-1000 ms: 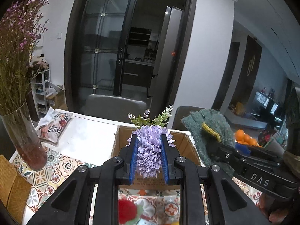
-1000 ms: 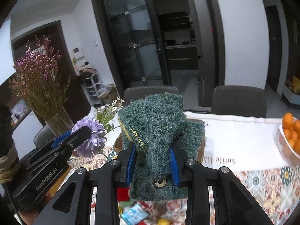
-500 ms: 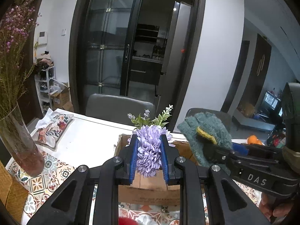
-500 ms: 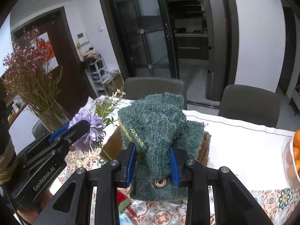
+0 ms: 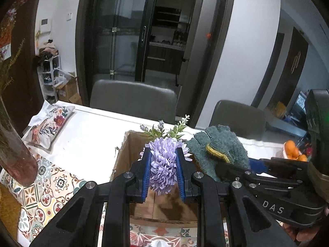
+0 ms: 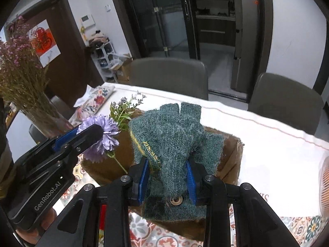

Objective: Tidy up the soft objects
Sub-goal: 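Lower both into the cardboard box and open left and right tools, then withdraw both tools from the box back toward the remaining items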

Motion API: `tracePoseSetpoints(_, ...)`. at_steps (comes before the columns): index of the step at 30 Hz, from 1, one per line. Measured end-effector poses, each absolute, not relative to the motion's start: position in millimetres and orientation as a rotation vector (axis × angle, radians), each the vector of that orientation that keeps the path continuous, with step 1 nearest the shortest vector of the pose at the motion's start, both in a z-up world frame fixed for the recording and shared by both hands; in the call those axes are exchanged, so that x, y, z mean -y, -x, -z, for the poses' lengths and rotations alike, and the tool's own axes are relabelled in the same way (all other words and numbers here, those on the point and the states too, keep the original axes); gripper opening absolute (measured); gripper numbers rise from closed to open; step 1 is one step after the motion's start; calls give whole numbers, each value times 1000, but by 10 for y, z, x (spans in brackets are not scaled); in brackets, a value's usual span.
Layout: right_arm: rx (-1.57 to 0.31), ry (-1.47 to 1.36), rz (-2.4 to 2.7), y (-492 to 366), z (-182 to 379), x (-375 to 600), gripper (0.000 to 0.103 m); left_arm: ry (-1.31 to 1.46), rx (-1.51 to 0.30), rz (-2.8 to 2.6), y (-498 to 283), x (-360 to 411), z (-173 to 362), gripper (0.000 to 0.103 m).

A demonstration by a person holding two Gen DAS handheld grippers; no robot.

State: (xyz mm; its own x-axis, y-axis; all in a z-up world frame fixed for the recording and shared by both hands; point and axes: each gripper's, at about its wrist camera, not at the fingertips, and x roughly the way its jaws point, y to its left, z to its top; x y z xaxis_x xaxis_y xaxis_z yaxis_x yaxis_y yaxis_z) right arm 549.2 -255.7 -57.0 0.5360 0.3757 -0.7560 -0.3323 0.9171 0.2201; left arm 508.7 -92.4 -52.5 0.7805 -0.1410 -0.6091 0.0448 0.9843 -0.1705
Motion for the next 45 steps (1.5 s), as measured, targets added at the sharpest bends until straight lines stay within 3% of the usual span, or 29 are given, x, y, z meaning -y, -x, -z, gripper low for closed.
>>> tracePoseSetpoints(10,-993,-13,-422,-5679,938,2437,38,105,-768,123,-5304,1015,839,27)
tracePoseSetpoints(12,-1003,-2,-418,-5701,978,2417,41,100,-792,139,-5330,1038,887,31)
tracePoseSetpoints(16,-1023,31,-381,-5720,1045,2419,57,91,-822,140,-5338,1046,958,42)
tracePoseSetpoints(22,-1016,61,-353,-5665,1004,2439,59,93,-824,114,-5280,1017,925,60)
tracePoseSetpoints(31,-950,82,-358,-5527,720,2385,66,75,-798,79,-5096,909,703,67)
tracePoseSetpoints(45,-840,42,-231,-4977,195,2442,66,57,-726,53,-4704,718,250,69)
